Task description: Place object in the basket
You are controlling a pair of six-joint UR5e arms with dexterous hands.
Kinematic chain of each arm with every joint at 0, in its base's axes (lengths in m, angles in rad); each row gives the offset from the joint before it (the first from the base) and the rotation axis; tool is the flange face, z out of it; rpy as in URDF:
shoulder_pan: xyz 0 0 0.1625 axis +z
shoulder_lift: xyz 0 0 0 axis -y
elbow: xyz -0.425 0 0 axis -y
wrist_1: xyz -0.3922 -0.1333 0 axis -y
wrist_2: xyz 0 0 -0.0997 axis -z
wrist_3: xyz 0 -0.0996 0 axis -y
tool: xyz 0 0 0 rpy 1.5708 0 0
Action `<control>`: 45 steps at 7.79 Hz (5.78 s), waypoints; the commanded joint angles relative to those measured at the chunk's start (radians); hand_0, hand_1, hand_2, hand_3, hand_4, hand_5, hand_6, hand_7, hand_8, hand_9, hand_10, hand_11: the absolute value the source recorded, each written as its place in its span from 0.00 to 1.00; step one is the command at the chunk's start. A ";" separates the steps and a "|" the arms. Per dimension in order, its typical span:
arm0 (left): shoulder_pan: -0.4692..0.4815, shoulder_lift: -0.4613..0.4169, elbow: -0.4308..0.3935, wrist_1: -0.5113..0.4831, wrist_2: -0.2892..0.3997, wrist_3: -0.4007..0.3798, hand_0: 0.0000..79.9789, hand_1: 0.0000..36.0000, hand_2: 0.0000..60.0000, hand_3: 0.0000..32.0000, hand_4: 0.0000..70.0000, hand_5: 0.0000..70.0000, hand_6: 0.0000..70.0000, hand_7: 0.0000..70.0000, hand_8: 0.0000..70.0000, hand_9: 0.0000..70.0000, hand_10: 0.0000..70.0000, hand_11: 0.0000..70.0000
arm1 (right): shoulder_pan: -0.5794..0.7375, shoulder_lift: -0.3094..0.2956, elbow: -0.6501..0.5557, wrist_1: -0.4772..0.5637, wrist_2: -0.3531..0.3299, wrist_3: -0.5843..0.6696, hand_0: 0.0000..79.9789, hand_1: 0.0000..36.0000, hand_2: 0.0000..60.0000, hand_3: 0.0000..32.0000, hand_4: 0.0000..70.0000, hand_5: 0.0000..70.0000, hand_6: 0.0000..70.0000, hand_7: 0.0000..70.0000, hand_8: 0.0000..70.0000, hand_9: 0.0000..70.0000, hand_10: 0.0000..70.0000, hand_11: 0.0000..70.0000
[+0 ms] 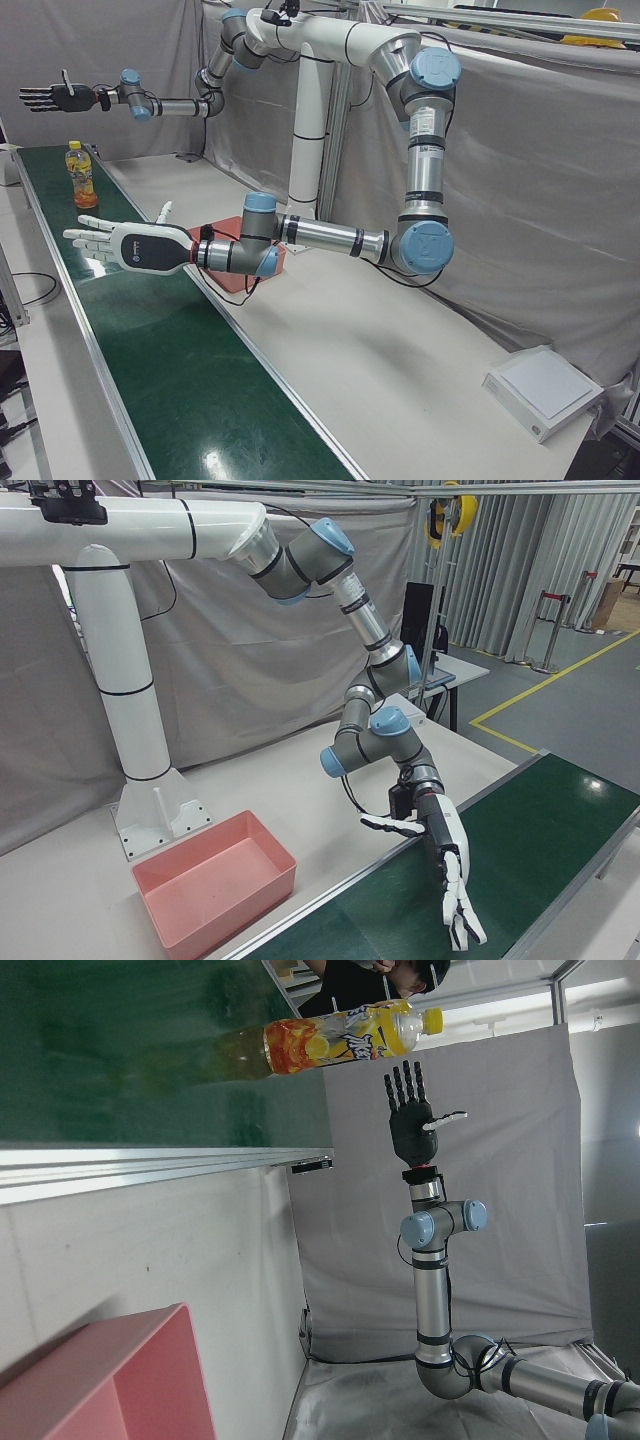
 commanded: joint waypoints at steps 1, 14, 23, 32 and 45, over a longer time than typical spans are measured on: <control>0.000 -0.002 -0.002 0.000 0.000 0.001 0.65 0.19 0.00 0.05 0.22 0.15 0.00 0.00 0.09 0.10 0.09 0.15 | 0.000 0.000 -0.004 0.000 0.000 -0.001 0.00 0.00 0.00 0.00 0.00 0.00 0.00 0.00 0.00 0.00 0.00 0.00; -0.001 -0.003 0.000 0.049 0.003 0.003 0.66 0.21 0.00 0.01 0.22 0.17 0.01 0.00 0.10 0.11 0.09 0.14 | 0.000 0.000 -0.001 0.000 0.000 -0.001 0.00 0.00 0.00 0.00 0.00 0.00 0.00 0.00 0.00 0.00 0.00 0.00; -0.007 -0.005 -0.003 0.049 0.006 0.001 0.66 0.22 0.00 0.03 0.22 0.17 0.00 0.00 0.09 0.10 0.09 0.14 | 0.000 0.000 -0.002 0.000 0.000 -0.001 0.00 0.00 0.00 0.00 0.00 0.00 0.00 0.00 0.00 0.00 0.00 0.00; -0.009 -0.005 -0.003 0.049 0.006 0.001 0.65 0.22 0.00 0.02 0.22 0.18 0.00 0.00 0.10 0.11 0.09 0.15 | 0.000 0.000 -0.004 0.000 0.000 0.001 0.00 0.00 0.00 0.00 0.00 0.00 0.00 0.00 0.00 0.00 0.00 0.00; -0.007 -0.008 -0.014 0.051 0.006 0.001 0.66 0.23 0.00 0.02 0.22 0.18 0.01 0.00 0.10 0.10 0.09 0.15 | 0.000 0.000 -0.005 0.000 0.000 -0.001 0.00 0.00 0.00 0.00 0.00 0.00 0.00 0.00 0.00 0.00 0.00 0.00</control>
